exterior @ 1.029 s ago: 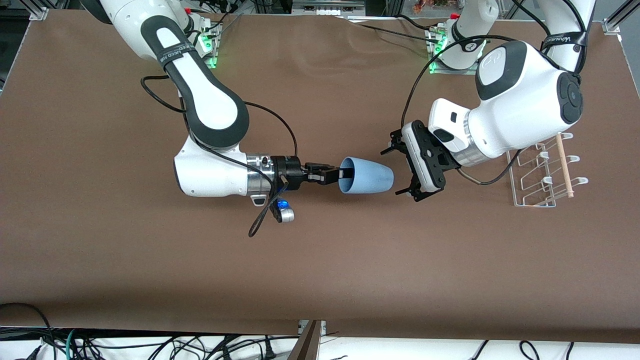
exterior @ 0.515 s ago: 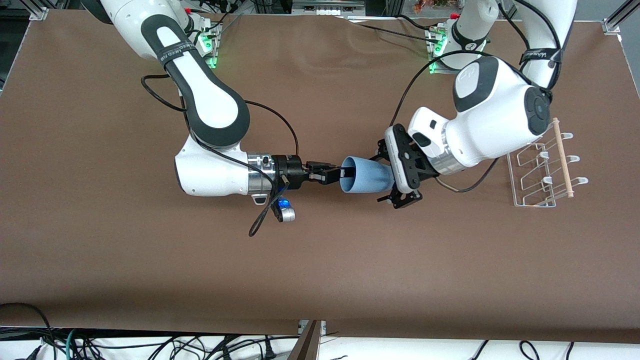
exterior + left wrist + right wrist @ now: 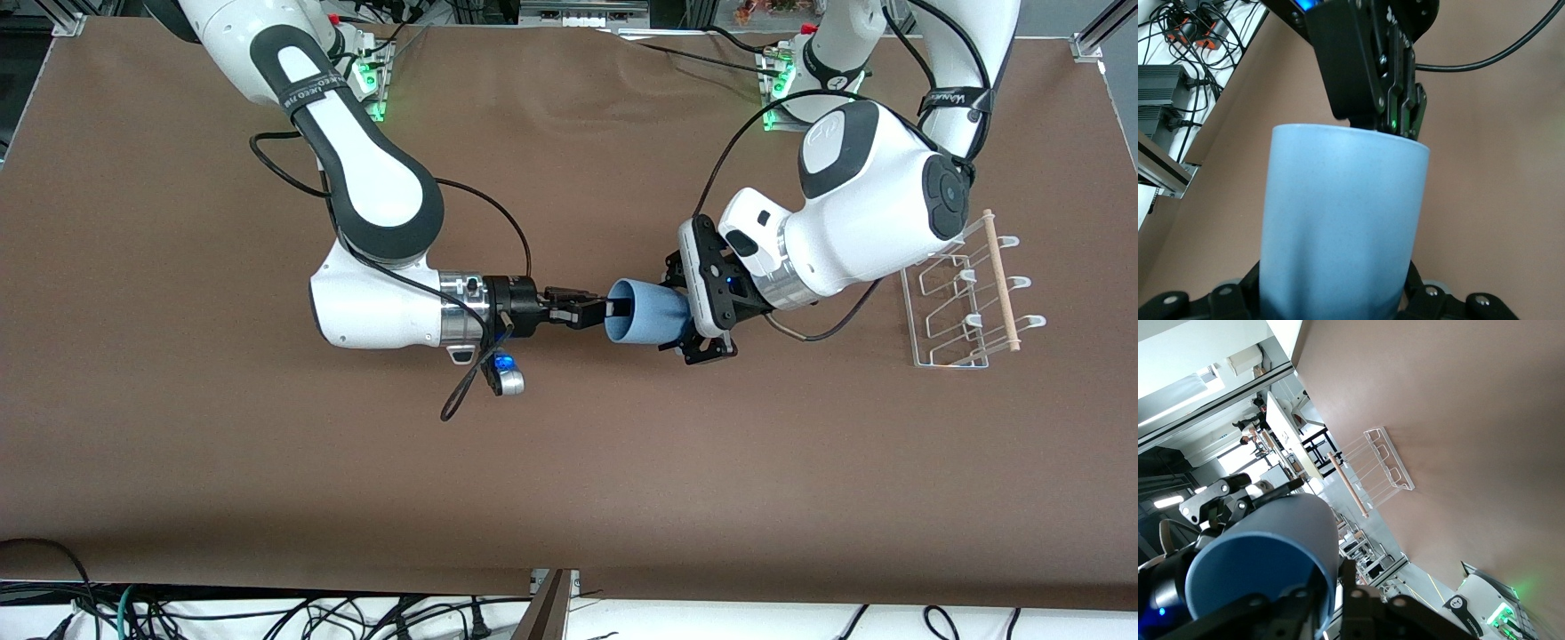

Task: Transfer cup to left arm and place on rack
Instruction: 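Open the right gripper and withdraw while the left gripper pulls the cup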

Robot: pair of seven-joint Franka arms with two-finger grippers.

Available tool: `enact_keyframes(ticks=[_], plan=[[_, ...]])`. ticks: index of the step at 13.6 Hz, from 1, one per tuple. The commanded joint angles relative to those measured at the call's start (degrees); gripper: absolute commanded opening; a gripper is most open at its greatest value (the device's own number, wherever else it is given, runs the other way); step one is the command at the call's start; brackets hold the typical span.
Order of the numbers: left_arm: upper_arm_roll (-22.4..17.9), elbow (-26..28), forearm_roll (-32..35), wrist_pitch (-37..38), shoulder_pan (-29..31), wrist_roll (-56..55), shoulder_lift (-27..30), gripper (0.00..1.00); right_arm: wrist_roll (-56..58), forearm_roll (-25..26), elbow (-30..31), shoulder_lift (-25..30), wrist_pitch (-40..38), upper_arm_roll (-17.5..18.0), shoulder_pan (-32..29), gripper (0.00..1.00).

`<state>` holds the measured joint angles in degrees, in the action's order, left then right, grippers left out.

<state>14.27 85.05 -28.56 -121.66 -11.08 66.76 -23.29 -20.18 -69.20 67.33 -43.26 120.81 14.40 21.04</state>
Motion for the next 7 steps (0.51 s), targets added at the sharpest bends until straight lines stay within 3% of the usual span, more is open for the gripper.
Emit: enact_keyframes(ticks=[1, 4, 7], plan=[[-0.2, -1.3, -1.8, 0.6, 1.0, 2.1, -0.4, 0.0, 0.2, -0.7, -1.8, -0.8, -1.1, 0.5, -0.7, 1.0], [-0.5, -1.2, -1.1, 3.5, 1.5, 1.9, 0.0, 0.0, 0.1, -0.7, -1.9, -0.6, -2.9, 0.3, -2.8, 1.0], [-0.9, -1.0, 0.7, 10.5, 4.4, 2.0, 0.1, 0.01, 0.0, 0.3, -1.9, 0.6, -9.8, -0.2, -7.9, 1.0]])
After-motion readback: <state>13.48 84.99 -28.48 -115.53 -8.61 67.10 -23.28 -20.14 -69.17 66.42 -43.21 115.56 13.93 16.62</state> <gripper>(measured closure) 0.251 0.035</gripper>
